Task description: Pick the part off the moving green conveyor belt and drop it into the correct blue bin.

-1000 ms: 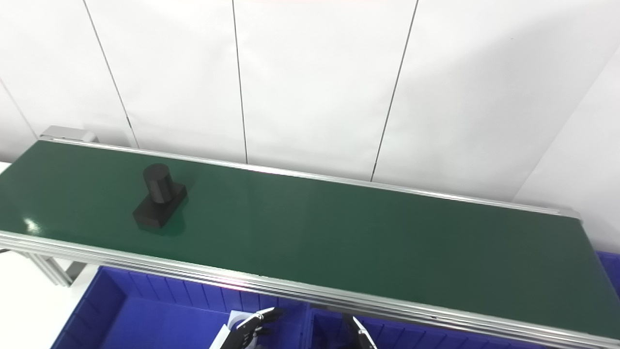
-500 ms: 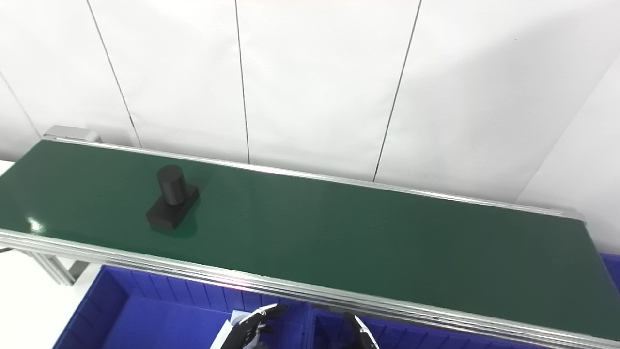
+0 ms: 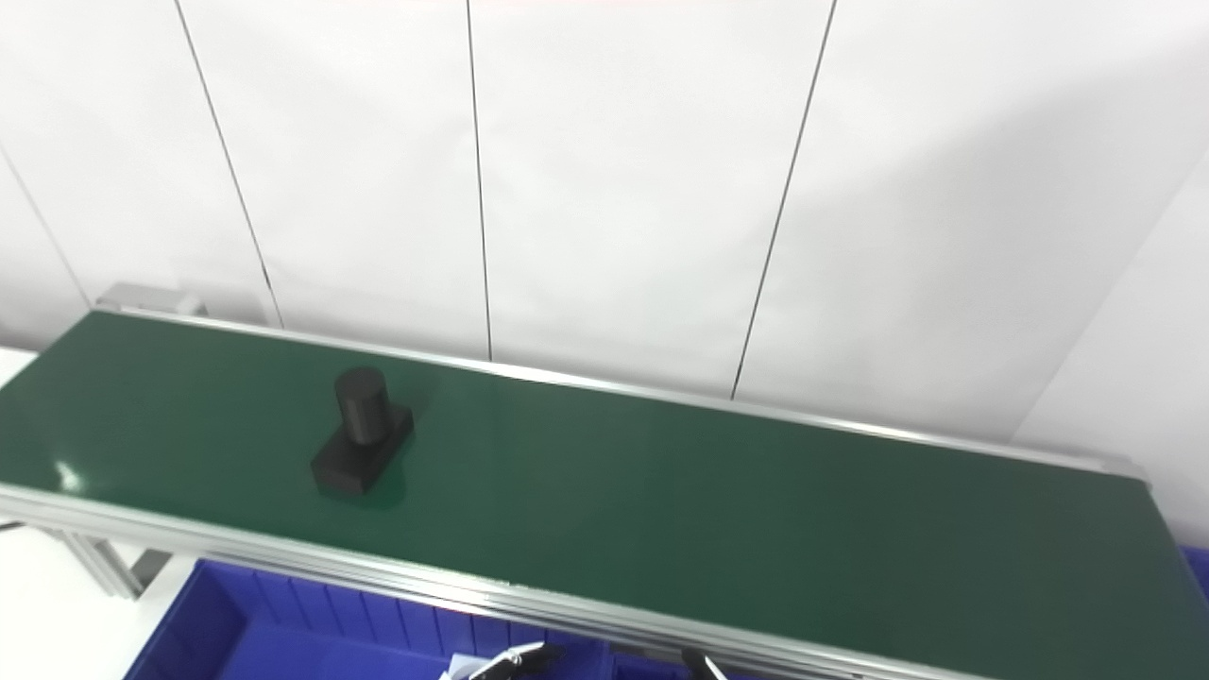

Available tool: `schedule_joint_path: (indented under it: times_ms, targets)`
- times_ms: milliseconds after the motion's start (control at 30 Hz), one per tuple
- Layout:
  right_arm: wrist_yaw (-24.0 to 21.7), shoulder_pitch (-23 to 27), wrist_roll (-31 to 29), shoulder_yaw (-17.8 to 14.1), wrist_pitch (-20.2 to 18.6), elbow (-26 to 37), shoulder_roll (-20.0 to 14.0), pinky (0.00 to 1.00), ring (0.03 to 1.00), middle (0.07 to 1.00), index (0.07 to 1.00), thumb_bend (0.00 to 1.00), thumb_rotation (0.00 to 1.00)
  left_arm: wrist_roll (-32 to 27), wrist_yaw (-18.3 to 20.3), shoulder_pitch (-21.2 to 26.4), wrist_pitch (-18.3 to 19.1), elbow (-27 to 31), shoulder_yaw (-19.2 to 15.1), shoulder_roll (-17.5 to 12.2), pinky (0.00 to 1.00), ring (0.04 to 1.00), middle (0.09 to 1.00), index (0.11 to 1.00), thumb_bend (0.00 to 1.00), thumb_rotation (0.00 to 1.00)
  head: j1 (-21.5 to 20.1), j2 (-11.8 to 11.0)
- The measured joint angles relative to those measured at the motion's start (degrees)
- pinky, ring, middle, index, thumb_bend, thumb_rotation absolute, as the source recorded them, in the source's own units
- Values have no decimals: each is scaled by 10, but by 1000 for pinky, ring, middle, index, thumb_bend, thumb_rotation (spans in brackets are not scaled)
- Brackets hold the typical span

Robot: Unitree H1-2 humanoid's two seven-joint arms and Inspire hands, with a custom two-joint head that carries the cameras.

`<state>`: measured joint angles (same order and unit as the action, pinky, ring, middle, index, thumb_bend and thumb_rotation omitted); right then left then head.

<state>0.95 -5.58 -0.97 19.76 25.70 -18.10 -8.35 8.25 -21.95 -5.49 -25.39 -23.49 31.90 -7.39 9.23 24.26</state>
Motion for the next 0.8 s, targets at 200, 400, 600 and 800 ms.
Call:
schedule_joint_path:
  times_ms: [200, 400, 600, 800]
  targets:
    - [-106, -9, -32, -84, -1, 91, 51, 905, 899, 889, 881, 918, 887, -1, 0, 0, 0, -1, 2, -2, 744, 846, 861, 796, 868, 1000, -3, 0]
    - [-162, -1, -36, -148, -1, 129, 100, 899, 895, 887, 884, 909, 826, 0, -2, 0, 0, -3, 5, -5, 752, 850, 862, 798, 866, 996, -4, -2]
    - [-207, 62, -39, -203, -1, 129, 123, 873, 879, 878, 883, 904, 821, 0, -4, 1, 0, -6, 7, -5, 747, 843, 854, 793, 855, 991, -3, -1]
    - [-227, 106, -34, -231, -1, 97, 125, 874, 882, 887, 890, 920, 730, 0, -5, 1, 0, -7, 8, -5, 756, 849, 859, 798, 862, 987, -2, -1]
